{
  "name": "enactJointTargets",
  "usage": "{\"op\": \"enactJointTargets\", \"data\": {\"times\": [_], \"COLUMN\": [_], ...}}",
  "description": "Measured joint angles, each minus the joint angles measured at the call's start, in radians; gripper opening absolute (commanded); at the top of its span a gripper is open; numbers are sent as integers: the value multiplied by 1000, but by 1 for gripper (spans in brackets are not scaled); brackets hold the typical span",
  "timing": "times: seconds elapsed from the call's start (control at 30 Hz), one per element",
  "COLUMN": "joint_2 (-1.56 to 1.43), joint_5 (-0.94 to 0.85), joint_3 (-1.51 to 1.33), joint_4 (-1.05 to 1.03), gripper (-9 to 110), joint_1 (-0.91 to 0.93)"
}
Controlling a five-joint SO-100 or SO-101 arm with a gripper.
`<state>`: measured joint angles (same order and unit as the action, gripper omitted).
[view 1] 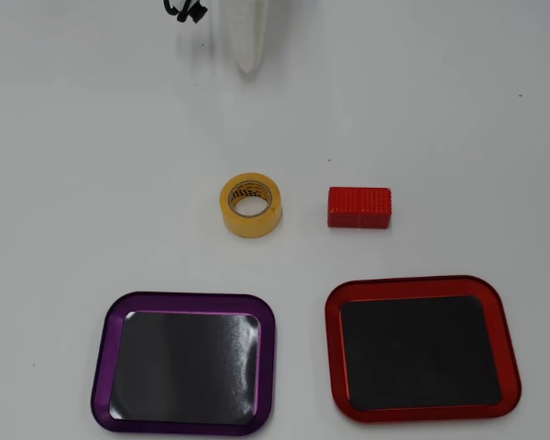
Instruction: Grasp a tape and put it in the right purple dish.
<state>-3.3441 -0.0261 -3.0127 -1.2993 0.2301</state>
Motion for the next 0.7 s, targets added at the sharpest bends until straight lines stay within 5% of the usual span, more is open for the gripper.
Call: {"op": "enactJointTargets", "data": {"times": [0.7], "joint_2": [0], "joint_5": [-49], "joint_3": [63], "joint_4": [167], "gripper": [1], "joint_1": [0]}}
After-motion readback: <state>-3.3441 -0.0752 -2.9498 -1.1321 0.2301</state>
